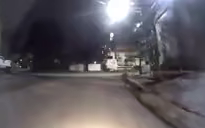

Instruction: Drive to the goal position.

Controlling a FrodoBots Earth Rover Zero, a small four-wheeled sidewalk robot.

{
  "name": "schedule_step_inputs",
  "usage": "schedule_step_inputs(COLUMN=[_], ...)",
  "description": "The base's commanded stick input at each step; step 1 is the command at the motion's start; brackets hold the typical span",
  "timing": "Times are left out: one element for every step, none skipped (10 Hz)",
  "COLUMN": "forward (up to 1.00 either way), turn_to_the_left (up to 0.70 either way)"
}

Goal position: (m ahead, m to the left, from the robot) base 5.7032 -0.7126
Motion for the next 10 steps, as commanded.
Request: schedule_step_inputs(forward=[0.7,0.7,0.7,0.7,0.7,0.7,0.7,0.7,0.7,0.7], turn_to_the_left=[0.0,0.0,0.0,0.0,0.0,0.0,0.0,0.0,-0.35,-0.35])
